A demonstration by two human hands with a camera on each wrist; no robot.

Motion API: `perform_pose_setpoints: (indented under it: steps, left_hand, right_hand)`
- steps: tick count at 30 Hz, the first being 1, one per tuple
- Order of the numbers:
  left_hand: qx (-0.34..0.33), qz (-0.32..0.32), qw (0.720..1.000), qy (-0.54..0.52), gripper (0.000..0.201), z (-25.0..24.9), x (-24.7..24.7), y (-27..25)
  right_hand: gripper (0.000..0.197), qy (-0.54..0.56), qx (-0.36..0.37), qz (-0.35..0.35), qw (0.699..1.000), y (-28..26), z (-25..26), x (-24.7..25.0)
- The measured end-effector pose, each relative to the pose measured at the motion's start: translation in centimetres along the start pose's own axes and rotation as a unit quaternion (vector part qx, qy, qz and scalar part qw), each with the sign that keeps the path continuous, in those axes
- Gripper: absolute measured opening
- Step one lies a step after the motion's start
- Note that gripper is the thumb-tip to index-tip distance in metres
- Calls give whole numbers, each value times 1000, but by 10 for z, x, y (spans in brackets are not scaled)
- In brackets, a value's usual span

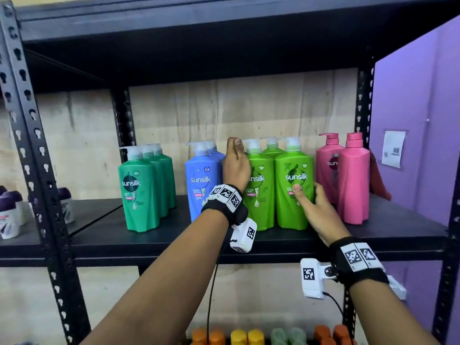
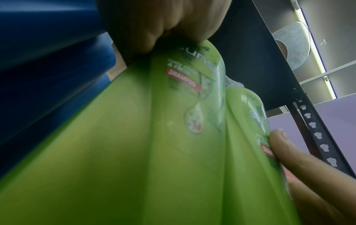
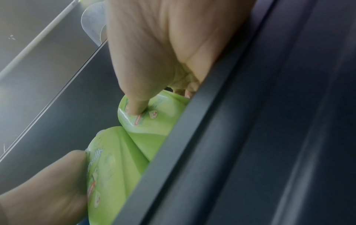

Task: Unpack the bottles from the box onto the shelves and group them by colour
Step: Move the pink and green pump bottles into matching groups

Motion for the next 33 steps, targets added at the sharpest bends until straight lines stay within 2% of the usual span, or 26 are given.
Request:
perform_pose_setpoints:
  steps: [2, 5, 8, 15, 17, 21, 25, 28, 33]
  left_hand:
    - [0, 0, 1000, 0, 26, -1, 0, -1]
    - [4, 4, 1000, -9, 27, 1, -1, -1]
    - [22, 18, 999, -30, 31, 5, -4, -1]
    - [54, 102, 993, -37, 42, 17, -14, -11]
    - [54, 129, 990, -32, 47, 18, -15, -16]
    - [61, 177, 982, -17, 59, 22, -14, -32]
    - [34, 232, 972, 13, 75, 22, -11, -41]
    - [13, 255, 964, 75, 79, 24, -4, -38]
    - [13, 277, 955, 104, 88, 25, 1, -37]
  right_hand:
    - [86, 1, 0, -2, 1000, -1, 1, 0]
    - [70, 6, -6, 5, 1000, -2, 1, -2]
    - [72, 12, -9, 2, 1000, -1, 0, 0]
    - [55, 5, -15, 2, 1000, -2, 0, 1]
    - [60, 4, -15, 3, 1000, -1, -1, 2]
    - [83, 0, -19, 2, 1000, 0, -2, 0]
    - [85, 3, -20, 7, 1000, -1, 0, 0]
    - [92, 3, -27, 21, 999, -3, 1, -3]
    - [83, 22, -37, 28, 999, -4, 3, -6]
Point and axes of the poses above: each hand's wrist, its own y-axis towards the middle knuckle, its own x-axis out of the back of the hand, z = x × y, the point moved 10 cm from there along y, towards the middle knuckle, and after that the axes turned 8 degrees about y, right-handed, at the moved point
